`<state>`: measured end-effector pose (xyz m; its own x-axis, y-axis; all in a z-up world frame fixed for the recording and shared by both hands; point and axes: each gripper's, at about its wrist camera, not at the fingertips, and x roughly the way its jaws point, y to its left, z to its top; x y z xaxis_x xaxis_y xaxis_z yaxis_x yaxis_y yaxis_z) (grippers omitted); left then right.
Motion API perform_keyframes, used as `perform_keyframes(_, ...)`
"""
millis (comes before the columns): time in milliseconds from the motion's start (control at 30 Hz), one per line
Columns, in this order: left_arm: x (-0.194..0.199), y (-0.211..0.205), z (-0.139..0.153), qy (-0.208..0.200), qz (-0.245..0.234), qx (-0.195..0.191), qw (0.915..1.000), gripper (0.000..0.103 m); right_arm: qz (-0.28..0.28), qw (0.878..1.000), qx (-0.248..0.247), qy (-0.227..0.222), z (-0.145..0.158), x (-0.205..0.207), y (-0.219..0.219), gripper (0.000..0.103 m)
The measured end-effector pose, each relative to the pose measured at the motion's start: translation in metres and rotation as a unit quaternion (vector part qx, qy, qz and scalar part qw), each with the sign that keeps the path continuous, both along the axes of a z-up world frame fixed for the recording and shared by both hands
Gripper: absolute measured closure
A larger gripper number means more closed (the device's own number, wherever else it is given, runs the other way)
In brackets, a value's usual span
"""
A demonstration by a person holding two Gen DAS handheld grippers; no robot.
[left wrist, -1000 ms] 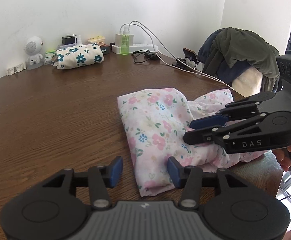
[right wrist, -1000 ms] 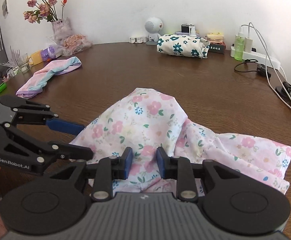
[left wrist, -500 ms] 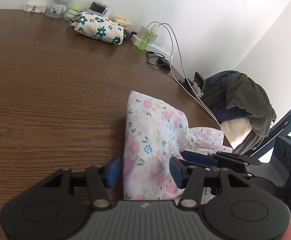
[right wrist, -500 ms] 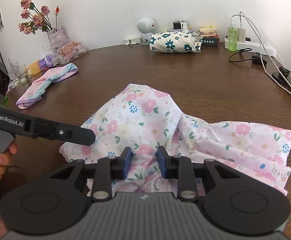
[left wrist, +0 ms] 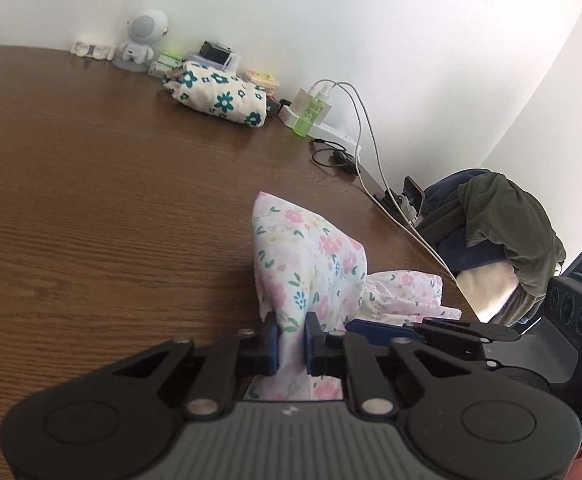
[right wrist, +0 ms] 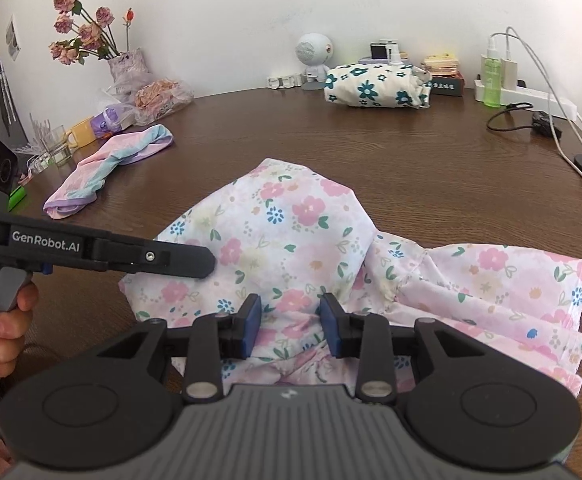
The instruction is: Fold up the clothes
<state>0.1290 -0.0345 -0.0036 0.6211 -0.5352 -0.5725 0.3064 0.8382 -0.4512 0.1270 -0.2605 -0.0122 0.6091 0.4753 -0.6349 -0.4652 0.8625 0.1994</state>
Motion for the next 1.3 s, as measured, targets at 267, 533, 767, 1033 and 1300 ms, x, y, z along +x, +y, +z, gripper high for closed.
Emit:
perform_keyframes(267,-0.023,0.035,0.03,-0.063,0.04,0.135,0.988,0.093,0.077,0.997,0.01,-0.013,0.005,0.011,0.069,0.069)
perform_keyframes(533,-0.025,0.04,0.045,-0.122,0.013,0.309,0.9431,0.093,0.085,0.992,-0.046,-0.078,0.033,-0.003,0.058,0.059)
perform_keyframes(767,-0.029,0.0,0.047,-0.182,-0.024,0.415,0.891,0.092,0.073,0.994,-0.071,-0.036,0.009,0.012,0.05,0.06)
perform_keyframes(1033,-0.045,-0.06,0.035,-0.238,-0.07,0.473,0.8452,0.091,0.072,0.995,-0.063,-0.035,-0.001,0.009,0.054,0.06)
perform_keyframes(1300,-0.059,-0.097,0.011,-0.245,-0.119,0.473,0.8379,0.093,0.088,0.994,-0.052,-0.049,-0.004,0.007,0.046,0.061)
